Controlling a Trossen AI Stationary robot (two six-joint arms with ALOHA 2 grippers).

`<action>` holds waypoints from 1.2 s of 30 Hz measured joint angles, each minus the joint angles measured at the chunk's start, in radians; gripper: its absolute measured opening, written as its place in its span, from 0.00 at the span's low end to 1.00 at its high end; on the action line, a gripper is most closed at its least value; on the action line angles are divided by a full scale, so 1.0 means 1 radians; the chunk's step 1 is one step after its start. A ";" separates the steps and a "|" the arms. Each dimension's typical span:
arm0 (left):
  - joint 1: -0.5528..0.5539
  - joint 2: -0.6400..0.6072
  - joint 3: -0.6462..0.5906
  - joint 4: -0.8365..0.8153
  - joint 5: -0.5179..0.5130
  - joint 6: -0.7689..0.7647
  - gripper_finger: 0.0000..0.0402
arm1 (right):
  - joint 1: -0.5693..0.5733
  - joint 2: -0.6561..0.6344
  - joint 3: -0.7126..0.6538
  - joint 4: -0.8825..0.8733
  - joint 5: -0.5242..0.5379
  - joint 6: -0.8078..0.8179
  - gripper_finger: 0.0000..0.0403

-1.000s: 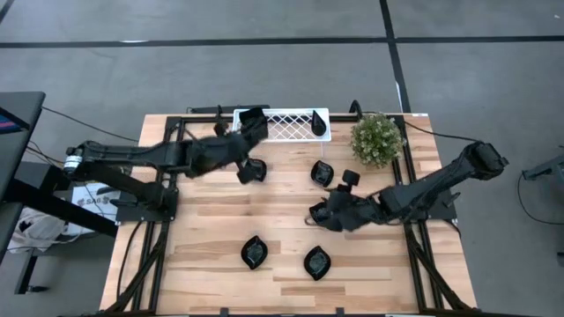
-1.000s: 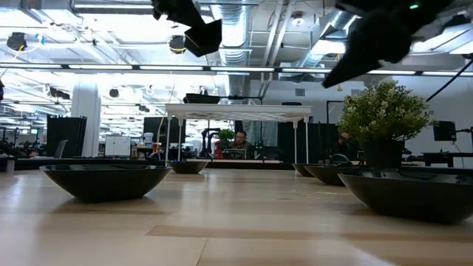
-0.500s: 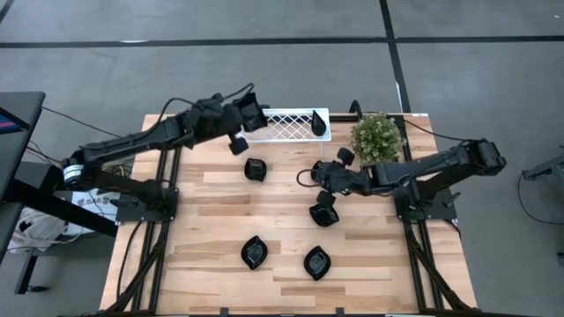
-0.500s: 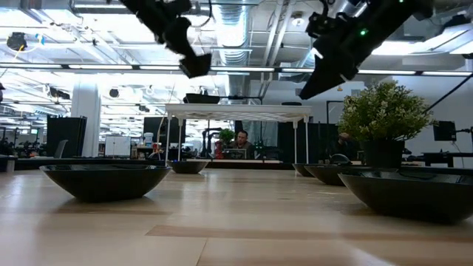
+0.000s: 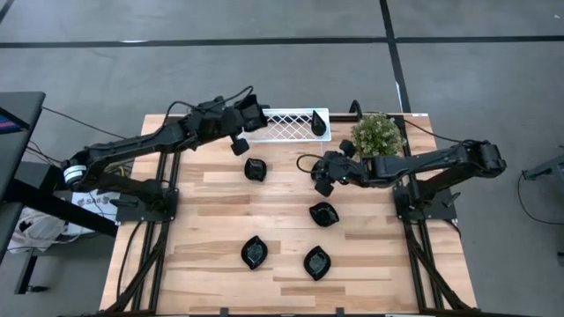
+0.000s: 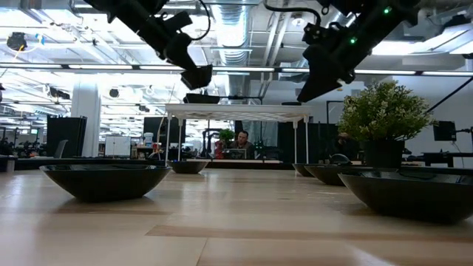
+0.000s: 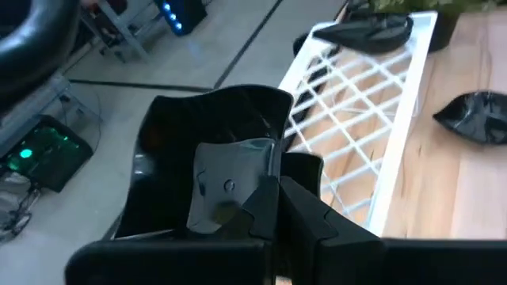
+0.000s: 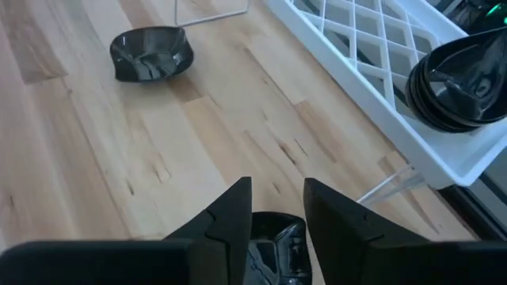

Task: Pick & Place Mini shaped plates
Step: Stack the distorted square plate on top of the distorted square plate on the shelf, then put the leaf-shaped plate on the shelf

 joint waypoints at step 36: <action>-0.015 0.075 -0.002 0.013 0.020 0.035 0.38 | -0.016 0.000 0.000 0.023 -0.050 -0.002 0.28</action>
